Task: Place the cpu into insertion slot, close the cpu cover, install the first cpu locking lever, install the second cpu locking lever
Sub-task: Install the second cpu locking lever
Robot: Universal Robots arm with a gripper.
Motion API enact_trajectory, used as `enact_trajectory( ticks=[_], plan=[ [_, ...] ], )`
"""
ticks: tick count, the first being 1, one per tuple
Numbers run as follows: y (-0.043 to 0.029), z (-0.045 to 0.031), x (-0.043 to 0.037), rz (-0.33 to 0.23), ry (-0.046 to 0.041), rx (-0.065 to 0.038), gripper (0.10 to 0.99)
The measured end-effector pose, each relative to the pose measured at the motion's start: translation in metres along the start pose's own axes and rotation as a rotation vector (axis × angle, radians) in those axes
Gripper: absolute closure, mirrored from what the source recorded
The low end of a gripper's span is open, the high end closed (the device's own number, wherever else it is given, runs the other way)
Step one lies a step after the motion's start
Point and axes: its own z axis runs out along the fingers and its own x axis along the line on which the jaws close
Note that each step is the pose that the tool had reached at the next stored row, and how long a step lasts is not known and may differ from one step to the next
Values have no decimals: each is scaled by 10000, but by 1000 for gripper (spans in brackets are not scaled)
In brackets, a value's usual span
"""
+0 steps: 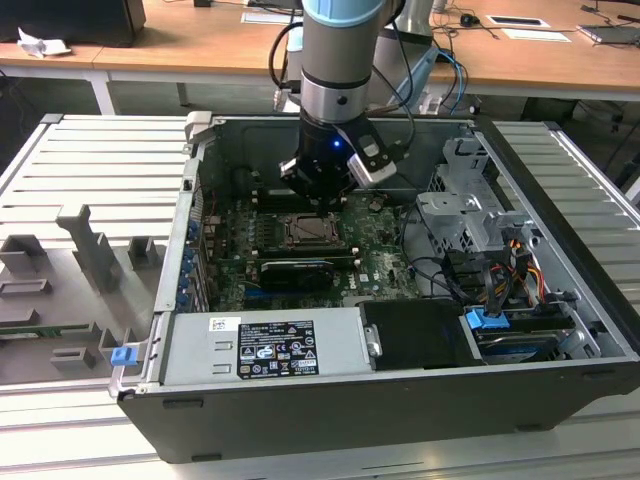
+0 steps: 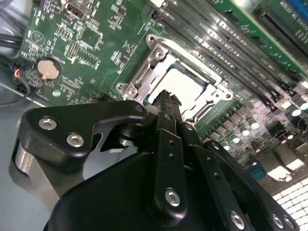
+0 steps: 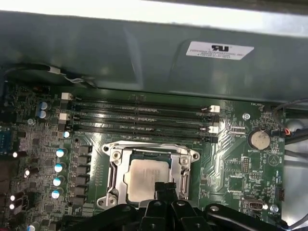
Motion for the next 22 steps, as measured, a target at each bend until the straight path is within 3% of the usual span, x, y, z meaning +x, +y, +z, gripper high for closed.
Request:
enact_trajectory(
  ticks=[3,6,14,22],
  plan=[
    [-39,-3,3,0,12,-7,980],
    [-58,-4,4,12,129,-180,980],
    [-227,-11,21,-81,41,-252,980],
    [-348,-19,43,-121,33,-314,980]
  ],
)
